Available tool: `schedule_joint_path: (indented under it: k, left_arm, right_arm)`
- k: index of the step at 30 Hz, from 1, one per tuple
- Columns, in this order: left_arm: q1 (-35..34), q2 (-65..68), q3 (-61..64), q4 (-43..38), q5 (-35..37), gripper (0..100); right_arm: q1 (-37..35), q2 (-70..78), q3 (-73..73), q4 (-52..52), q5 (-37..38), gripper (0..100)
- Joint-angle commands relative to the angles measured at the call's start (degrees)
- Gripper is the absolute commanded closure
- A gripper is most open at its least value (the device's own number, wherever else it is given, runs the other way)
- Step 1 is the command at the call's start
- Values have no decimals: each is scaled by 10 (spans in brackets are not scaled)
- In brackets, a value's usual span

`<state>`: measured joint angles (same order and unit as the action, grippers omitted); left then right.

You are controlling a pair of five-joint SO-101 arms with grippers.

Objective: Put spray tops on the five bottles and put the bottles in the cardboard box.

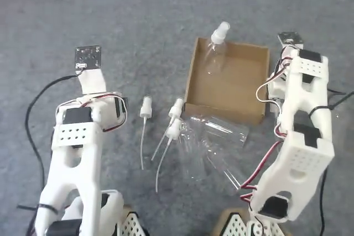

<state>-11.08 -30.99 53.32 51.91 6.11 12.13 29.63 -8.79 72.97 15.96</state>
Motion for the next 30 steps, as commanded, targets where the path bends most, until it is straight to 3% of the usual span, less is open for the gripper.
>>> schedule_joint_path:
  k: [1,8,15,21,25,30]
  left_arm:
    - [2,-18,-6,-16,3,804]
    - [2,-18,-6,-16,3,804]
    - [2,-18,-5,-16,3,804]
    - [2,-18,-5,-16,3,804]
    - [2,-18,-5,-16,3,804]
    - [2,-18,-6,-16,3,804]
  right_arm:
    - [13,20,-11,-14,-2,775]
    - [47,22,-11,-14,-1,780]
    - [72,22,-46,-6,-1,981]
    - [94,-44,-148,106,-6,986]
    - [31,-137,-178,182,-19,984]
    - [-125,-248,-177,223,-83,982]
